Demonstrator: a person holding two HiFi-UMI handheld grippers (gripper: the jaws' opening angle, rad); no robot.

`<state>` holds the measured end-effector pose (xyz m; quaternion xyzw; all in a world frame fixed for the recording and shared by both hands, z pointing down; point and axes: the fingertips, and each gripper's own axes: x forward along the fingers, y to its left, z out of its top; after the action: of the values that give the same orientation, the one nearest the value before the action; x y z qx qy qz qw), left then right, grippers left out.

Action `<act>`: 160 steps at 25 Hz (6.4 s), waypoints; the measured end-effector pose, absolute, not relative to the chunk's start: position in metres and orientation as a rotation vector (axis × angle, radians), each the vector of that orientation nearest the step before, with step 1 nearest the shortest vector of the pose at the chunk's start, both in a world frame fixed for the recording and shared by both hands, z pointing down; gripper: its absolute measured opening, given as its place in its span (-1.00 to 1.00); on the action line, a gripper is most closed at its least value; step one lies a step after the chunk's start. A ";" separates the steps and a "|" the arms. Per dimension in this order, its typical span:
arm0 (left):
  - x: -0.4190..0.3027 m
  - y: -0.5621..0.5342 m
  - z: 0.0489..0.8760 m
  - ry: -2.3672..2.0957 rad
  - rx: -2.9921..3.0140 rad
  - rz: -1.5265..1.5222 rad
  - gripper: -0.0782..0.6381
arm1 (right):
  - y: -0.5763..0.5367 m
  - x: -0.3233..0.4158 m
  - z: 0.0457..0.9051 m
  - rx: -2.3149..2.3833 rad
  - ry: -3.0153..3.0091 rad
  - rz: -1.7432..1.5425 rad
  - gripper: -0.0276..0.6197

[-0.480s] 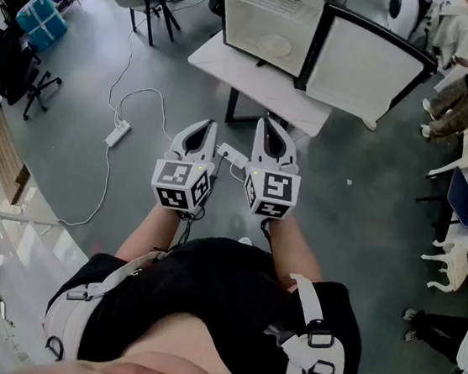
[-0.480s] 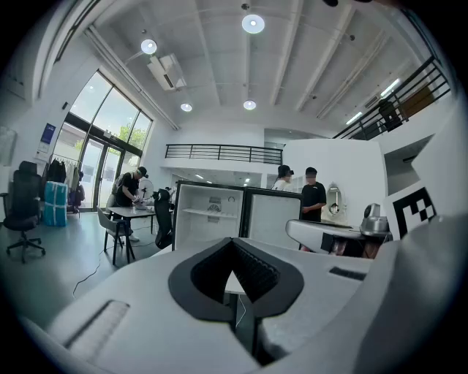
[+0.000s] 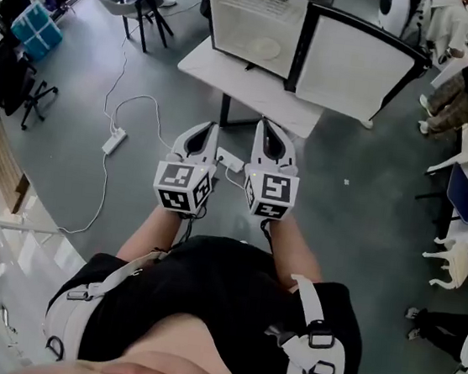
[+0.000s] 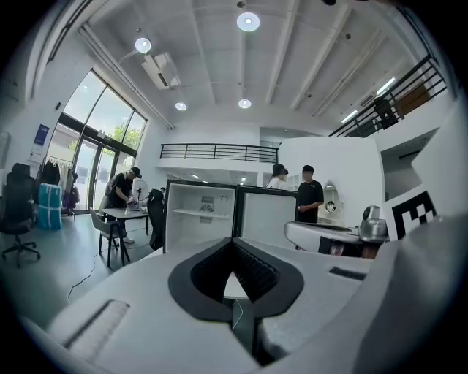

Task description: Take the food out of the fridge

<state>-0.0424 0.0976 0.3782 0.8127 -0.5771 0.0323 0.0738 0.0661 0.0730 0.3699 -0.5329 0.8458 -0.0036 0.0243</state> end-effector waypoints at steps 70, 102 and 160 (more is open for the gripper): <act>-0.054 -0.386 0.576 -1.390 1.945 -0.034 -0.41 | -0.324 0.060 0.471 -1.719 2.797 -0.126 -0.89; -0.054 -0.474 0.751 -1.402 1.135 -0.098 0.04 | -0.332 0.083 0.518 -1.791 2.887 -0.235 -0.89; -0.174 -0.268 0.479 -1.020 1.346 -0.865 -0.73 | -0.336 -0.005 0.452 -1.481 2.805 -0.102 -0.89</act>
<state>-0.1736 -0.2676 0.4791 0.5766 -0.4369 -0.3704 0.5827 -0.0051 -0.3356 0.4524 -0.4666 0.8837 -0.0322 -0.0160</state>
